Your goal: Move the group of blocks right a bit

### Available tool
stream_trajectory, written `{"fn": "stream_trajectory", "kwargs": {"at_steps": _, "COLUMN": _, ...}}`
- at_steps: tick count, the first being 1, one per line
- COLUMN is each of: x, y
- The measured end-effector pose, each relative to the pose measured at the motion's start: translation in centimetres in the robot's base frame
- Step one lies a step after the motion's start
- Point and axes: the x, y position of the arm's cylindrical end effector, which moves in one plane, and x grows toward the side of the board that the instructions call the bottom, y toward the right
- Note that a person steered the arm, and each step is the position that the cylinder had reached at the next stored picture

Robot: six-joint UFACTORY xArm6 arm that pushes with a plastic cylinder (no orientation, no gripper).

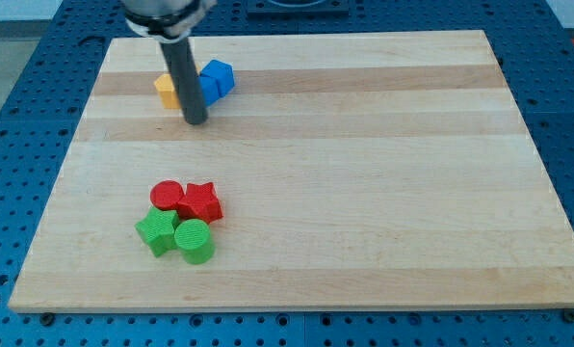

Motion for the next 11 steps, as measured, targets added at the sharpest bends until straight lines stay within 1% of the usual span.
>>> {"fn": "stream_trajectory", "kwargs": {"at_steps": 1, "x": 1.5, "y": 3.7}}
{"fn": "stream_trajectory", "kwargs": {"at_steps": 2, "x": 1.9, "y": 0.6}}
{"fn": "stream_trajectory", "kwargs": {"at_steps": 3, "x": 2.3, "y": -5.6}}
{"fn": "stream_trajectory", "kwargs": {"at_steps": 4, "x": 4.9, "y": -10.3}}
{"fn": "stream_trajectory", "kwargs": {"at_steps": 5, "x": 9.9, "y": -11.8}}
{"fn": "stream_trajectory", "kwargs": {"at_steps": 6, "x": 12.8, "y": -10.9}}
{"fn": "stream_trajectory", "kwargs": {"at_steps": 7, "x": 14.3, "y": -7.9}}
{"fn": "stream_trajectory", "kwargs": {"at_steps": 9, "x": 14.9, "y": -0.2}}
{"fn": "stream_trajectory", "kwargs": {"at_steps": 10, "x": 14.8, "y": -0.9}}
{"fn": "stream_trajectory", "kwargs": {"at_steps": 11, "x": 14.7, "y": -6.1}}
